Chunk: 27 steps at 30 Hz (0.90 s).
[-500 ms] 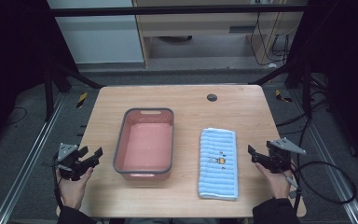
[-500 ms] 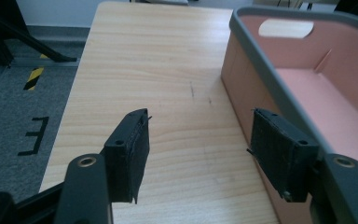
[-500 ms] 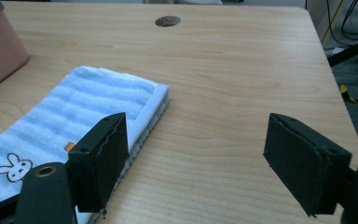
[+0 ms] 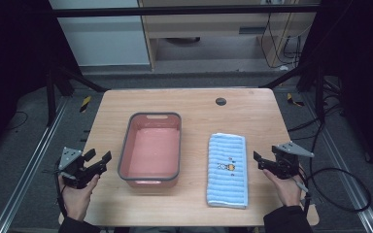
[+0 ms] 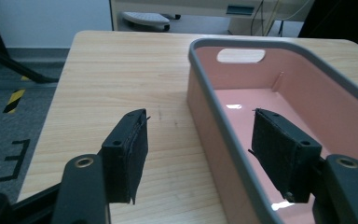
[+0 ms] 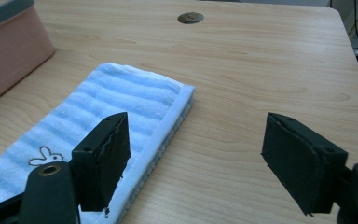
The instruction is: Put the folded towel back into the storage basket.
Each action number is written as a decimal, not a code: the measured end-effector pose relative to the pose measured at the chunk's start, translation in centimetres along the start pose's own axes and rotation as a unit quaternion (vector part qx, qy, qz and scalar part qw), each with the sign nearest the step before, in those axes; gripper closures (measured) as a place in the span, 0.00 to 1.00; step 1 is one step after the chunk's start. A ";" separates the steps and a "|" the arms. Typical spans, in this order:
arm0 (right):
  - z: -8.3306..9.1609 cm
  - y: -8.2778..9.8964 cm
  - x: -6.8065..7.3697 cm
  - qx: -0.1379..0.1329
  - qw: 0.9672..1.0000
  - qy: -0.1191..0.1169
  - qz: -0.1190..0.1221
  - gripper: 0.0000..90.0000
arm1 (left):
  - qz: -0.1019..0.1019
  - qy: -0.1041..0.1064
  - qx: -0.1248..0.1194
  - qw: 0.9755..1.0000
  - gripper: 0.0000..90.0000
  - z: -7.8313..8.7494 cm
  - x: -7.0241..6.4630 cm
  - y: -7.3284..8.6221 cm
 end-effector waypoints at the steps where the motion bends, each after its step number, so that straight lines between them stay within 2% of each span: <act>1: 0.0 -0.1 0.1 0.000 1.000 -0.001 0.002 0.26 | -0.001 0.002 -0.002 1.000 0.39 0.1 -0.2 -0.1; 7: 0.1 -0.6 0.8 0.004 1.000 -0.016 0.004 0.27 | -0.001 0.019 -0.004 1.000 0.38 0.6 -1.4 -0.6; 8: 0.1 -0.8 1.0 0.003 1.000 -0.020 0.010 0.27 | -0.001 0.021 -0.004 1.000 0.38 0.6 -1.6 -0.7; 10: 0.1 -0.9 1.1 0.005 1.000 -0.023 0.006 0.27 | -0.006 0.022 -0.007 1.000 0.38 0.7 -2.0 -0.8; 20: 0.2 -1.5 1.8 0.004 0.999 -0.033 0.020 0.30 | -0.018 0.031 -0.011 0.999 0.39 0.9 -3.6 -1.3; 24: 0.8 -2.0 1.8 -0.003 0.999 -0.035 0.027 0.32 | -0.026 0.035 -0.013 0.999 0.39 1.2 -4.4 -1.4; 27: 1.2 -2.2 1.6 -0.009 0.999 -0.035 0.023 0.32 | -0.028 0.039 -0.014 0.999 0.39 1.2 -4.8 -1.6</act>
Point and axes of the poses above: each handheld gripper's, and its own axes: z roughly backward along the jaws, y roughly out of its underside, x roughly to its left, the point moved 1 cm from there along -z, roughly forward along the jaws, and after that the axes turned 9 degrees about -y, right-handed, at the moved point
